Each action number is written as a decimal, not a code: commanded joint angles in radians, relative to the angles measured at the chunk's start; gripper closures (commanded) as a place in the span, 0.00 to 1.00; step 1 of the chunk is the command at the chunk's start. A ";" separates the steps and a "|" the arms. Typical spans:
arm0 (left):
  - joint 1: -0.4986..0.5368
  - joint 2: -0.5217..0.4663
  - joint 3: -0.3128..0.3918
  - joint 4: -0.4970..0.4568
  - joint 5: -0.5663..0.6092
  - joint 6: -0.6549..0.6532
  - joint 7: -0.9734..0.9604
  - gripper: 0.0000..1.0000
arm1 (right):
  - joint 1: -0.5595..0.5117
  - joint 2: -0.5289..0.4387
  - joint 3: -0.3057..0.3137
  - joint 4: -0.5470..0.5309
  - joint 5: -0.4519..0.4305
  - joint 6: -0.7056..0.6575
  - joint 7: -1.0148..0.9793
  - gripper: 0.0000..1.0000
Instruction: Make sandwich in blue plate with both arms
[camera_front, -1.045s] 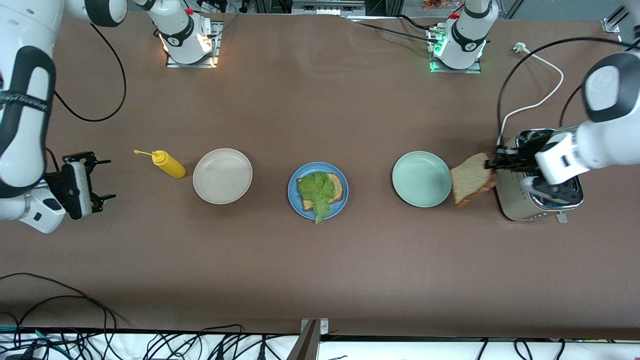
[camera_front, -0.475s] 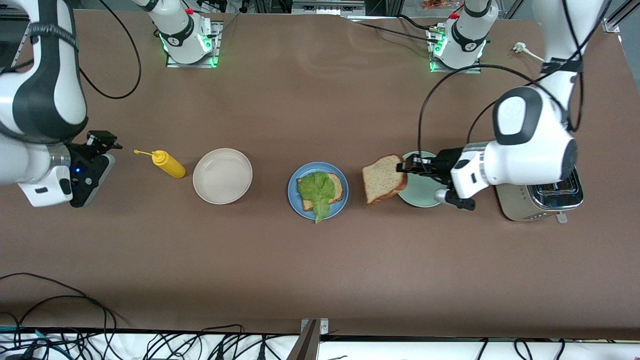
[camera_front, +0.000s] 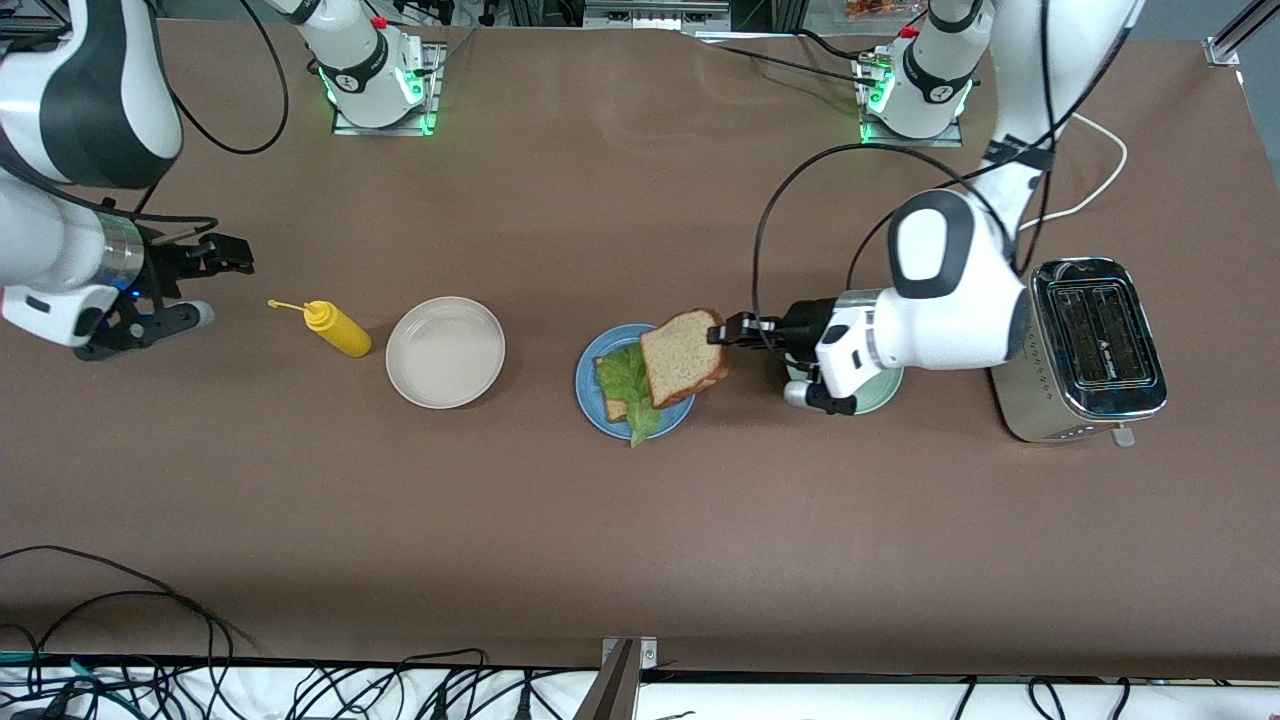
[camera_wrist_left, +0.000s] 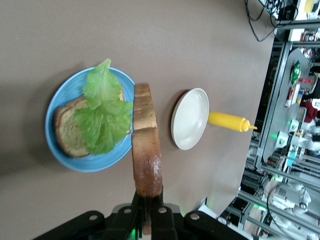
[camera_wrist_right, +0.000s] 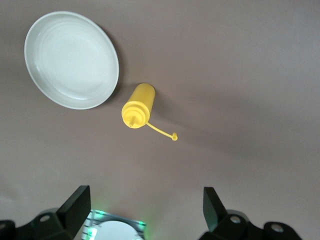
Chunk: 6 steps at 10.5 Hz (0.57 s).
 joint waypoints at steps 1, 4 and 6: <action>-0.087 0.082 0.006 0.018 -0.105 0.150 -0.002 1.00 | -0.086 -0.130 0.062 -0.087 0.023 0.091 0.154 0.00; -0.152 0.148 0.006 0.027 -0.157 0.260 -0.005 1.00 | -0.086 -0.184 -0.033 -0.057 0.155 0.085 0.128 0.00; -0.170 0.162 0.006 0.048 -0.173 0.283 -0.046 1.00 | -0.077 -0.190 -0.036 -0.023 0.079 0.084 0.119 0.00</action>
